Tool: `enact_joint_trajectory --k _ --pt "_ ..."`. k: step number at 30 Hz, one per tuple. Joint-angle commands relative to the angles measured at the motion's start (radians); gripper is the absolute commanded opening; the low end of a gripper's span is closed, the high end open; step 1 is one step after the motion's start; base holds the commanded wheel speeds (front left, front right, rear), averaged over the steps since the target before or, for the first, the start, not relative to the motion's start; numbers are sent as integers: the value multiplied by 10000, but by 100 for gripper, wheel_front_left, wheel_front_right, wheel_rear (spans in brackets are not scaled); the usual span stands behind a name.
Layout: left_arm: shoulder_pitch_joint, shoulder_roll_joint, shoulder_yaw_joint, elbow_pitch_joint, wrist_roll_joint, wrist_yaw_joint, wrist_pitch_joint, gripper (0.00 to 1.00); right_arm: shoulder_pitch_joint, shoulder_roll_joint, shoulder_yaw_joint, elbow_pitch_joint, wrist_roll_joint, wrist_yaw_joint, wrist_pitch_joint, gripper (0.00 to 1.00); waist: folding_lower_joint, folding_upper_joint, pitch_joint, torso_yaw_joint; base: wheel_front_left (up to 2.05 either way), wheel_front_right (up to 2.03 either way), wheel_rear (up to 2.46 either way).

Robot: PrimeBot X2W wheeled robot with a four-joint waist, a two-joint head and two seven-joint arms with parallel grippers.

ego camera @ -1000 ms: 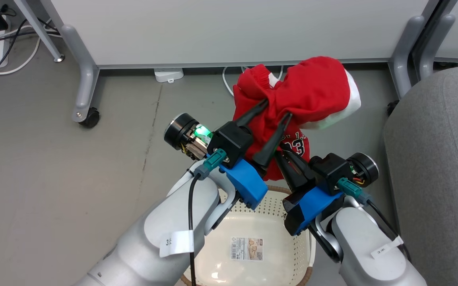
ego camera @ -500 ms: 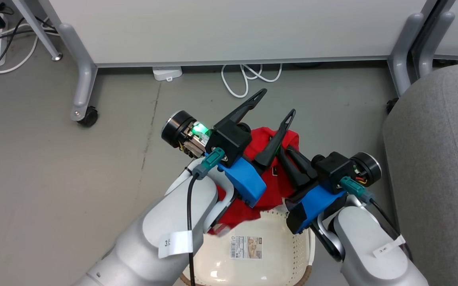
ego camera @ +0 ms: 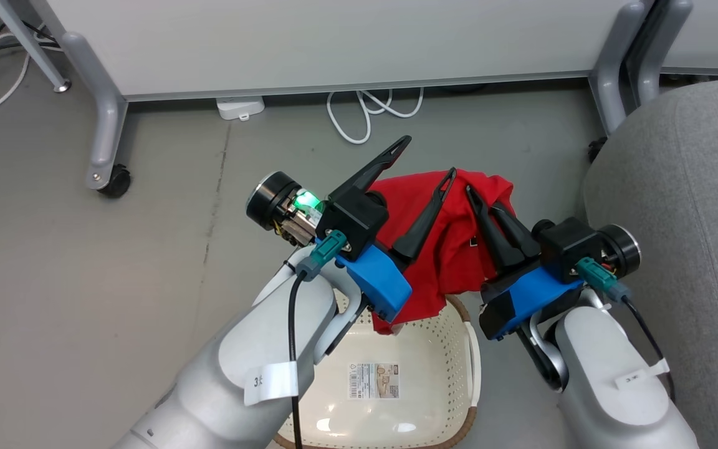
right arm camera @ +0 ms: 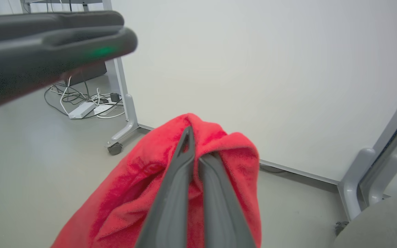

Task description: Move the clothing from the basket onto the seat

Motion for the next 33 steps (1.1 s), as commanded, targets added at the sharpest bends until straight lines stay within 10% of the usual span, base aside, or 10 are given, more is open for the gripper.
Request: enact_joint_trajectory --k 1,33 --pt "96 62 2 -22 48 -12 -49 100 -43 5 -119 -73 -54 1 -9 0 0 0 76 -135 0 0 0" --pt "152 222 -900 32 403 -328 -50 100 717 -299 -2440 -2112 -194 1 -10 0 0 0 1129 -3674 0 0 0"
